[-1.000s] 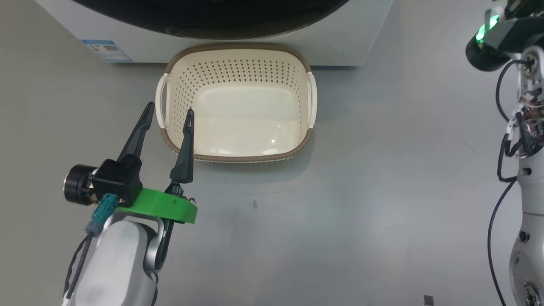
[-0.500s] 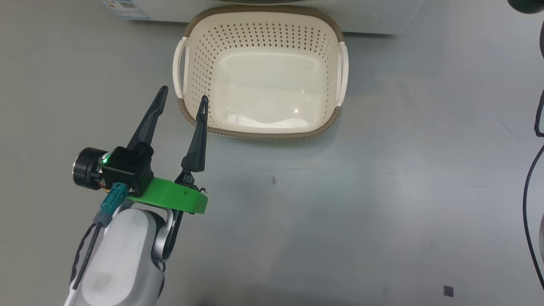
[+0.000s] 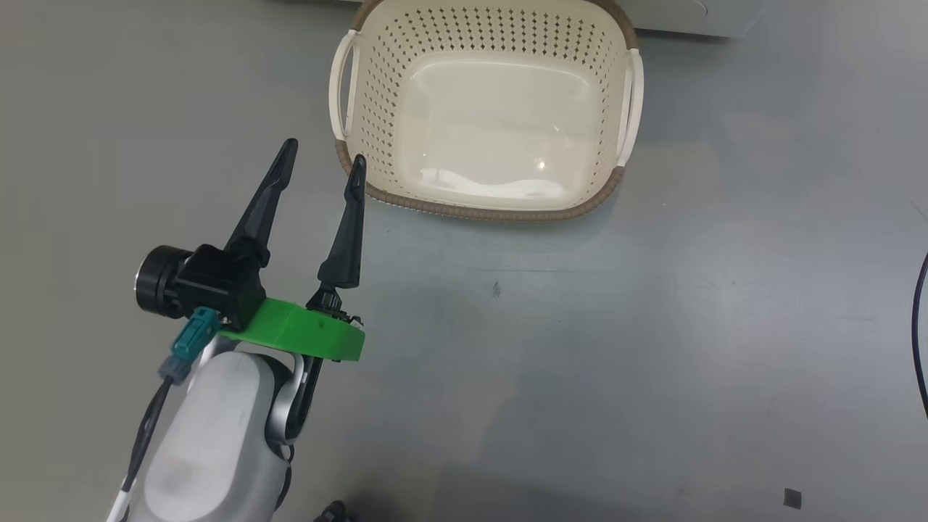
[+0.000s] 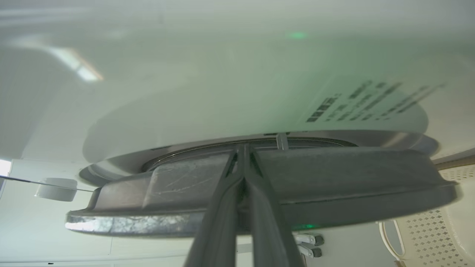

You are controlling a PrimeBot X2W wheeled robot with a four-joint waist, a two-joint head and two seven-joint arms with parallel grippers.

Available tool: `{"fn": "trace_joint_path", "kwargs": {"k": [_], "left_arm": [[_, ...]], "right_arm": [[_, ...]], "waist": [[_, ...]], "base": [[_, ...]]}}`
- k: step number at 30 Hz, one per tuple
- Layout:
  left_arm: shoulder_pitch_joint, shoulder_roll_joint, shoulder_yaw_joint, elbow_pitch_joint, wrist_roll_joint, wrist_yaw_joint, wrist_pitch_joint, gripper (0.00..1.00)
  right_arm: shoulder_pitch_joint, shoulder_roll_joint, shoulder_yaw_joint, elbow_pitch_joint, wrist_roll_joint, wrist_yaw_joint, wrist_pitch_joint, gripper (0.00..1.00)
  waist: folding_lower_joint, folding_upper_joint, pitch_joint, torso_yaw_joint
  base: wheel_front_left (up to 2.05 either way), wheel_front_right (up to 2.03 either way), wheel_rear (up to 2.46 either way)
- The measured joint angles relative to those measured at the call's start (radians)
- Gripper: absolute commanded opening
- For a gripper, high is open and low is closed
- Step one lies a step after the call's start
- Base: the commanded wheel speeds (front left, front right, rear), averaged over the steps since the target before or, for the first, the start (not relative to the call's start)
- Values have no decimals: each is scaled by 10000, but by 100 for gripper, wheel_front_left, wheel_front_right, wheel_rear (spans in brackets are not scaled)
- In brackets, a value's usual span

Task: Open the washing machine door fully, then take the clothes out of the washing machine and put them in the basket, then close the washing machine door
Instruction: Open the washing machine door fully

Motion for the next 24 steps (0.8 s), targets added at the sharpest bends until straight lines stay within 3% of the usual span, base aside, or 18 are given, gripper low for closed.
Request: {"fn": "trace_joint_path", "kwargs": {"k": [16, 24], "left_arm": [[-116, -13, -221, -92, -186, 186, -2, 100], [-170, -15, -249, -92, -194, 203, -2, 100]], "right_arm": [[-619, -140, 127, 692, 4, 19, 562, 0], [-622, -221, 186, 872, 69, 232, 993, 0]], "waist": [[-1, 0, 162, 160], [-1, 0, 170, 106]], "base": [[0, 0, 0], [0, 0, 0]]}}
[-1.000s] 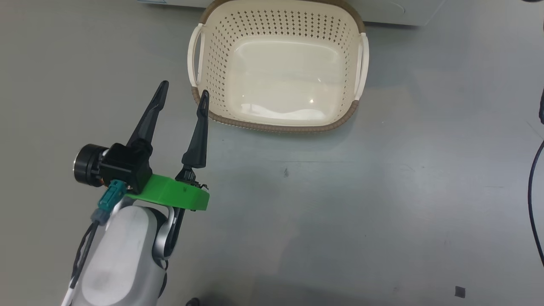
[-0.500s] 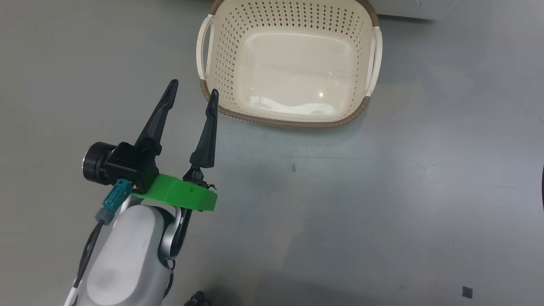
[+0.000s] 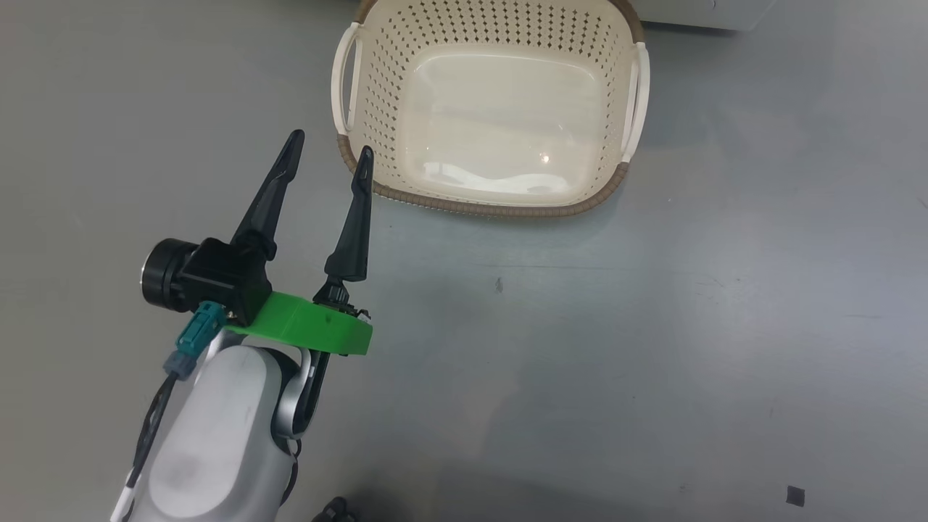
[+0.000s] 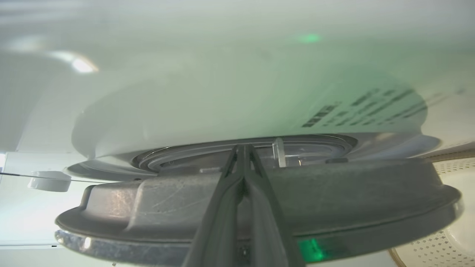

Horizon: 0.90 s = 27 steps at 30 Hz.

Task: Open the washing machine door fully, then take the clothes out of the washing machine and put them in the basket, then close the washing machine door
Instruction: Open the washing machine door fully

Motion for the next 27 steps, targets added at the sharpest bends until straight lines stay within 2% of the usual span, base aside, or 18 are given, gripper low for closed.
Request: {"fn": "trace_joint_path", "kwargs": {"k": [9, 12, 27], "left_arm": [[-4, -2, 0, 58, 4, 71, 0, 100], [-4, -4, 59, 132, 12, 82, 0, 100], [212, -4, 211, 426, 12, 163, 0, 100]], "right_arm": [[74, -52, 180, 203, 56, 274, 431, 0], [267, -71, 265, 278, 65, 566, 577, 0], [1533, 146, 556, 502, 263, 1197, 1292, 0]], "waist": [[0, 0, -77, -129], [0, 0, -161, -176], [-1, 0, -886, -425]], "base": [[0, 0, 0], [0, 0, 0], [0, 0, 0]]}}
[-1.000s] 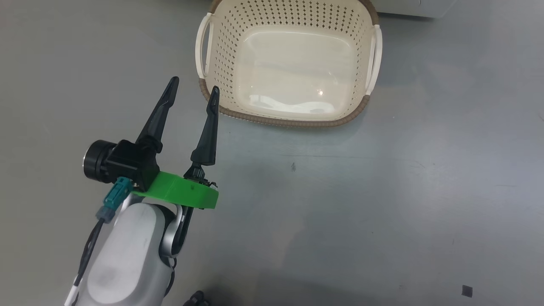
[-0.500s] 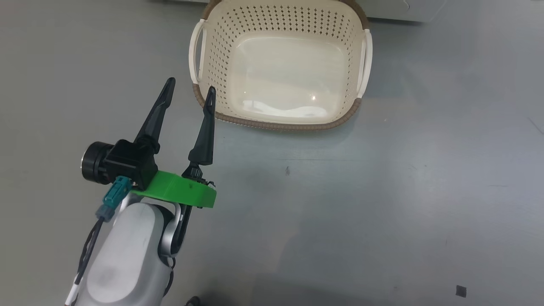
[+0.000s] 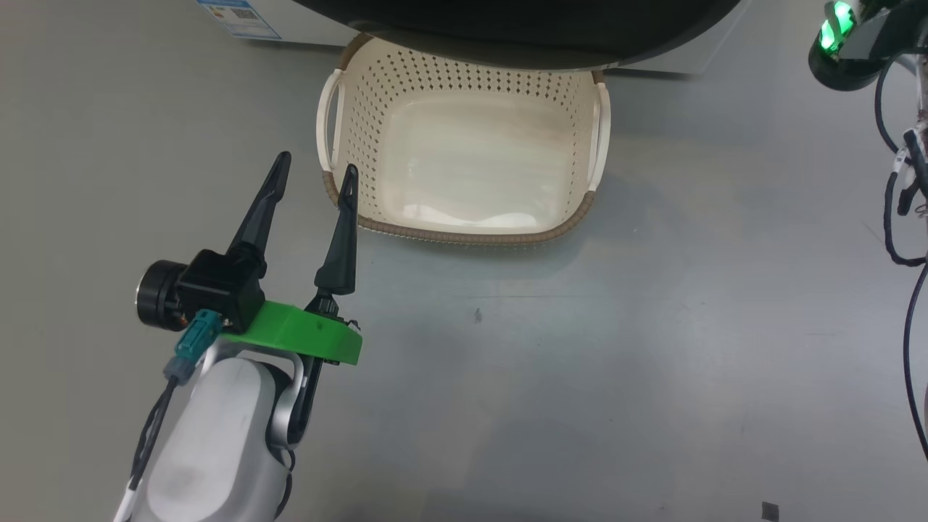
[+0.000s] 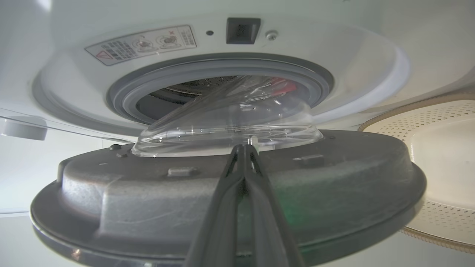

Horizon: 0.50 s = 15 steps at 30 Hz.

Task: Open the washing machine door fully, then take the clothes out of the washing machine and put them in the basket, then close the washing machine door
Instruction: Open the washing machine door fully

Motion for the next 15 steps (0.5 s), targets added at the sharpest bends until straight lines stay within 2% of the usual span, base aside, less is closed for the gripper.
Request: {"fn": "trace_joint_path", "kwargs": {"k": [15], "left_arm": [[371, 0, 119, 305, 50, -2, 0, 100]], "right_arm": [[1342, 412, 267, -10, 286, 380, 614, 0]], "waist": [[0, 0, -888, -139]], "base": [[0, 0, 0]]}}
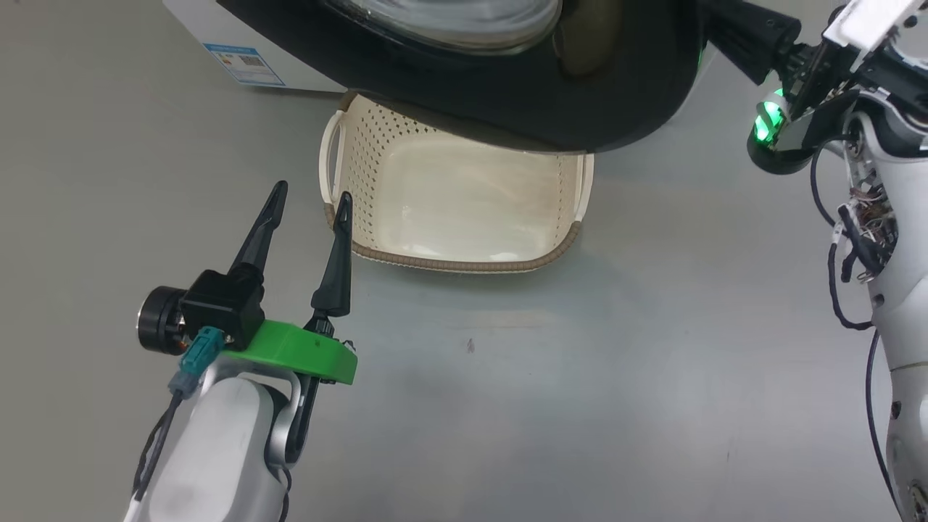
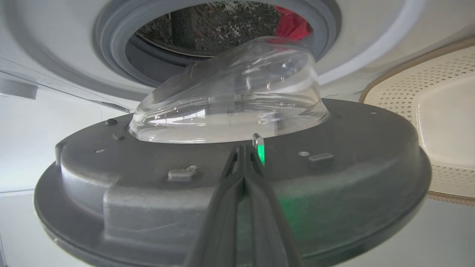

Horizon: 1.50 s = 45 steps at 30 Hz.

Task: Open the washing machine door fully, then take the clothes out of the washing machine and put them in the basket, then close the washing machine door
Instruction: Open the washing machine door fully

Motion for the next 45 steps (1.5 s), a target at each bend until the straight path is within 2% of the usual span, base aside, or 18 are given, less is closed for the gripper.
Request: {"fn": "trace_joint_path", "kwargs": {"k": [13, 25, 45], "left_arm": [[633, 4, 215, 311, 261, -15, 0, 100], [998, 8, 261, 451, 272, -25, 2, 100], [1658, 19, 12, 644, 159, -104, 2, 100]], "right_arm": [[1152, 867, 706, -48, 136, 150, 483, 0], [2059, 1129, 1078, -113, 142, 234, 614, 0], [3372, 1327, 1618, -468, 393, 309, 614, 0]], "waist": [[0, 0, -968, -39], [0, 0, -1662, 36], [0, 0, -2635, 1156]], "base": [[0, 0, 0], [0, 0, 0], [0, 0, 0]]}}
